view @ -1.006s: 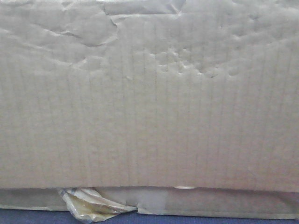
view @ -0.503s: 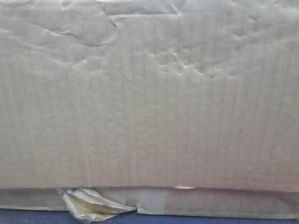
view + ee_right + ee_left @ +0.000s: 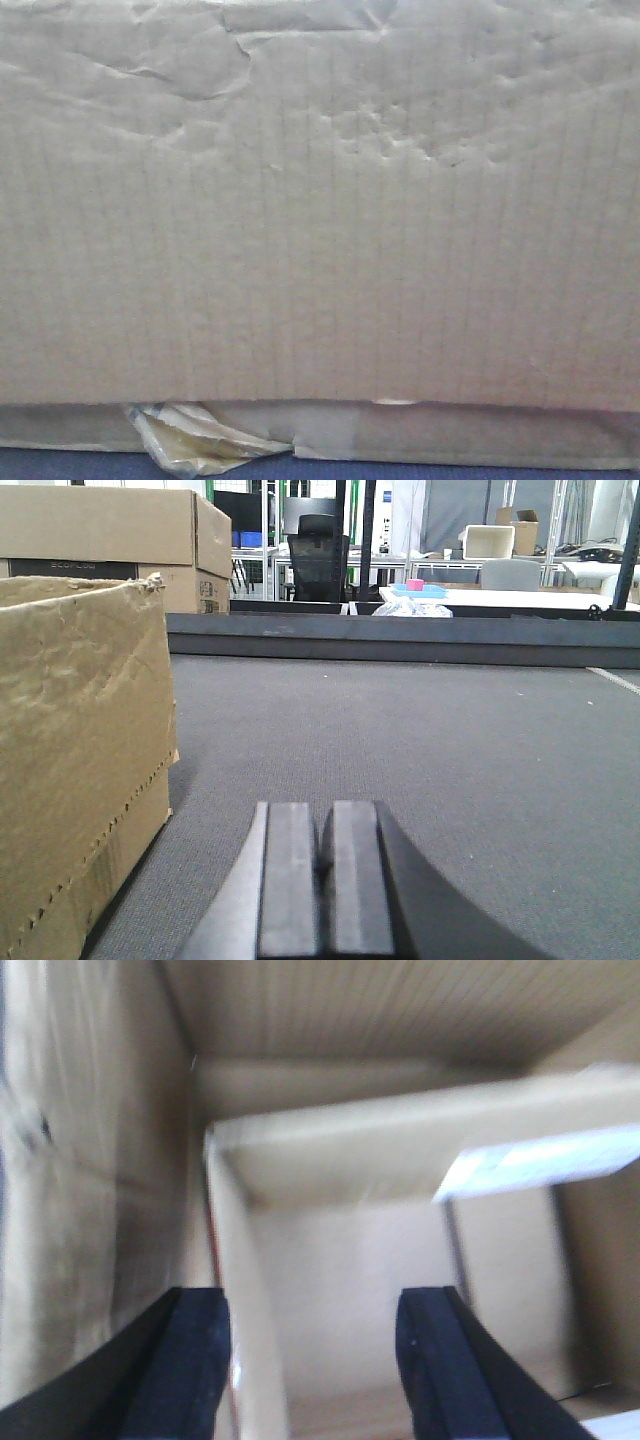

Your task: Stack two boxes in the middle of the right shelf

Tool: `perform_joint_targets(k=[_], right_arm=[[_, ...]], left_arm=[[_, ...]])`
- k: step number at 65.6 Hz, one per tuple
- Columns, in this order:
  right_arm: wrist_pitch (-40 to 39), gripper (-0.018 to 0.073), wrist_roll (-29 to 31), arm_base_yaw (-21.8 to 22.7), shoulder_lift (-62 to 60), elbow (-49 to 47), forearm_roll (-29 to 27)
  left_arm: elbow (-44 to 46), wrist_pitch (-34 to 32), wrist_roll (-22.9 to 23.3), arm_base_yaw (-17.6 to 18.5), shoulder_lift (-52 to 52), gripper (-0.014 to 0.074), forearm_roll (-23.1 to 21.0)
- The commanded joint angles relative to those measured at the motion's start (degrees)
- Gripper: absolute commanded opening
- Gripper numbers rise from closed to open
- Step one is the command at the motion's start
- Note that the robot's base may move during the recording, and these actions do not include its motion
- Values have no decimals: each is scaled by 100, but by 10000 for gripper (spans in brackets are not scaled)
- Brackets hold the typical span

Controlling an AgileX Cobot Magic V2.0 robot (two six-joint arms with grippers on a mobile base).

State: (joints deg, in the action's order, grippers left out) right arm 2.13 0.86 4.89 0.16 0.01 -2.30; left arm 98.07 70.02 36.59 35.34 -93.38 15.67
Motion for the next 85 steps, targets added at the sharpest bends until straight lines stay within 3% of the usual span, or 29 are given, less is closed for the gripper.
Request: perform_joint_targets(k=[1, 16, 34, 43, 59, 85], right_arm=[[-133, -162, 13, 7, -16, -1, -10], [-133, -162, 13, 7, -16, -1, -10], [-133, -162, 13, 7, -16, -1, -10], [-133, -162, 13, 7, -16, -1, -10], [-133, -162, 13, 7, -16, -1, -10], [-133, -162, 13, 7, -16, -1, -10]], left_arm=[[417, -6, -173, -29, 240, 302, 18], [784, -6, -451, -181, 625, 302, 639], [551, -6, -1260, -1162, 680, 302, -481], [151, -6, -1415, -1473, 680, 302, -704], [-679, -6, -1559, -1494, 680, 302, -1092], [-1285, -6, -1559, -1494, 547, 302, -1245]])
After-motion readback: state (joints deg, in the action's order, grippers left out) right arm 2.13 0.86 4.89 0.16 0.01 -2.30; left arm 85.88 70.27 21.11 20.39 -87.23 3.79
